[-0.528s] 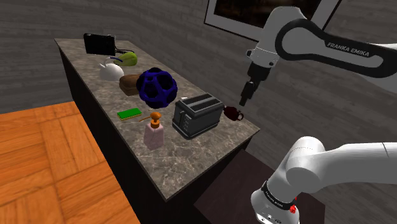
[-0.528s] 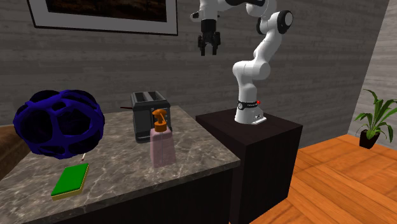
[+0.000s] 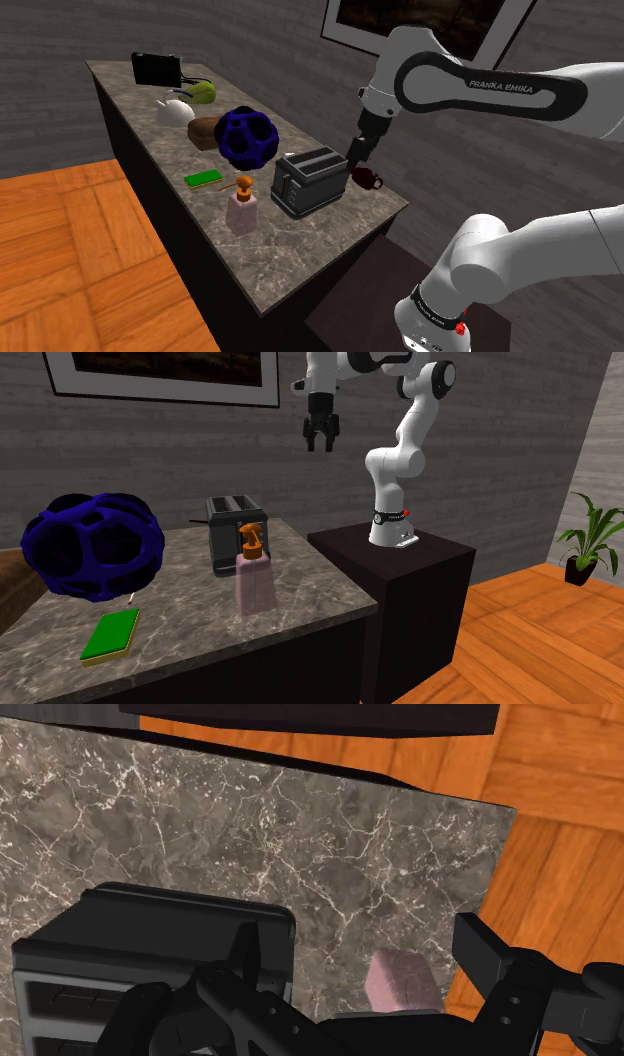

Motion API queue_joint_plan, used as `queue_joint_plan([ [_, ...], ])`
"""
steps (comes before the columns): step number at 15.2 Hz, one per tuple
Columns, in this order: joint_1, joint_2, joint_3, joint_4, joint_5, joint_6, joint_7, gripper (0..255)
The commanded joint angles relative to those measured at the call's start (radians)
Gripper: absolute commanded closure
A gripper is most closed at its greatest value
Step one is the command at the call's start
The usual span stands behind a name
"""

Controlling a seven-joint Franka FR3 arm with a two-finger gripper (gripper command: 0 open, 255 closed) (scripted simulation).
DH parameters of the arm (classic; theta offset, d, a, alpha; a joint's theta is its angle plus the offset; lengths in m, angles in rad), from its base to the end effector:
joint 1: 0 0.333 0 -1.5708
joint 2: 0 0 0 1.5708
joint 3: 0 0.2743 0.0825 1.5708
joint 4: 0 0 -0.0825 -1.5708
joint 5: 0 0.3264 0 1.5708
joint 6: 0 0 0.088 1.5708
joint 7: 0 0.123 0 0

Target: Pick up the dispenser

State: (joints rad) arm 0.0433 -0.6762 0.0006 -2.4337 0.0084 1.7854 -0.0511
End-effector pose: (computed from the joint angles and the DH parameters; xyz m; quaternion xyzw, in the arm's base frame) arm 0.3198 0.0149 0.4986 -0.9988 -0.0466 -0.0140 0.0039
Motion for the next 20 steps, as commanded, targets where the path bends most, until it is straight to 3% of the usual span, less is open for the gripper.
queue_joint_plan([
  [1, 0.005, 0.059, 0.019, 0.005, 0.006, 0.068, 0.024, 0],
  [11, 0.023, 0.395, 0.122, 0.116, -0.011, 0.343, 0.172, 0],
  [20, 0.038, 0.730, 0.181, 0.337, -0.122, 0.488, 0.335, 0],
])
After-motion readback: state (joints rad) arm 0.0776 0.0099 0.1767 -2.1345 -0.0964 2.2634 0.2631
